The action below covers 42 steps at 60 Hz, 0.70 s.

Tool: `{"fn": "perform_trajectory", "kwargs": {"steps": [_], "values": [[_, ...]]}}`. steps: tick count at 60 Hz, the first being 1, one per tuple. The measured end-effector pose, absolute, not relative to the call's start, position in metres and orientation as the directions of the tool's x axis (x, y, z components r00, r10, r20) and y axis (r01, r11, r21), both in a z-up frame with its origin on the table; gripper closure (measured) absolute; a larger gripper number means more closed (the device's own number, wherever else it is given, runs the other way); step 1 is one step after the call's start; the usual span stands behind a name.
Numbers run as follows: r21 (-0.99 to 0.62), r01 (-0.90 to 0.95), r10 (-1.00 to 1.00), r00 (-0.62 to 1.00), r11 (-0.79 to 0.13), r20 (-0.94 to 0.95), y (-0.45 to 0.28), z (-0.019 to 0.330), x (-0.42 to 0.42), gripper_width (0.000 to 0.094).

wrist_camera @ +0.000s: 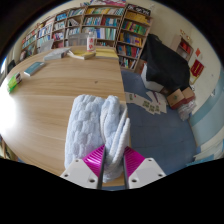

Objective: Fold towel

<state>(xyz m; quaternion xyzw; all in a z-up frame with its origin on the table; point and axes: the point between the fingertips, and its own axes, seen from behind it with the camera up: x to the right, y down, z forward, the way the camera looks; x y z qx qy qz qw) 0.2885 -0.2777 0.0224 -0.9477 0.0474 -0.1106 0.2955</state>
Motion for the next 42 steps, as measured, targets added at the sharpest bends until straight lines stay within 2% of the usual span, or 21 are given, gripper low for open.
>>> {"fn": "perform_trajectory", "kwargs": {"steps": [1,4,5,7,12,23,33,42], "values": [[-0.571,-0.032,-0.159,0.972,-0.82,0.173,-0.279,0.026,0.288,0.0518],[-0.591,-0.053,-0.18,0.971,-0.805,0.159,-0.285,0.045,0.29,0.0084],[-0.603,-0.055,-0.187,0.97,-0.796,0.158,-0.287,0.054,0.292,0.0078],[-0.619,-0.057,-0.196,0.967,-0.783,0.159,-0.288,0.073,0.287,0.0125],[-0.652,-0.065,-0.238,0.955,-0.756,0.18,-0.316,0.108,0.291,0.0089],[-0.701,-0.118,-0.313,0.937,-0.703,0.155,-0.378,0.174,0.267,0.0096],[-0.718,-0.219,-0.341,0.94,-0.661,0.026,-0.437,0.207,0.215,0.0098],[-0.705,-0.293,-0.365,0.93,-0.646,-0.052,-0.471,0.21,0.208,0.0098]]}}
